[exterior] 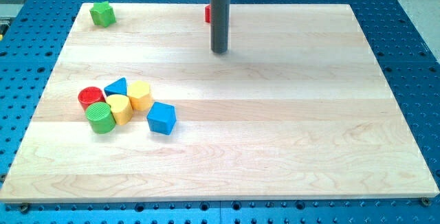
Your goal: Move the yellow heart to the right of the yellow hexagon
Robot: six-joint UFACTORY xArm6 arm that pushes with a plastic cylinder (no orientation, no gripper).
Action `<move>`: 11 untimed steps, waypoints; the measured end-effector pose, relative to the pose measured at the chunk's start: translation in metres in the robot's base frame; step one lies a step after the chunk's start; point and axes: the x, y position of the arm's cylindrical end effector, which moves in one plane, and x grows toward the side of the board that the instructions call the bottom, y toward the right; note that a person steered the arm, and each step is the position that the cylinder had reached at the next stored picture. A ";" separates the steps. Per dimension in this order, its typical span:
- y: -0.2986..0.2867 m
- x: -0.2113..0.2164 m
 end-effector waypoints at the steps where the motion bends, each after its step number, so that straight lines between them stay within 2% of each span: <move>1: -0.013 0.010; 2: -0.049 0.010; 3: -0.131 0.014; 4: -0.194 0.052; 6: -0.231 0.139; 7: -0.203 0.161; 8: -0.141 0.161; 10: -0.029 0.121; 11: 0.040 0.118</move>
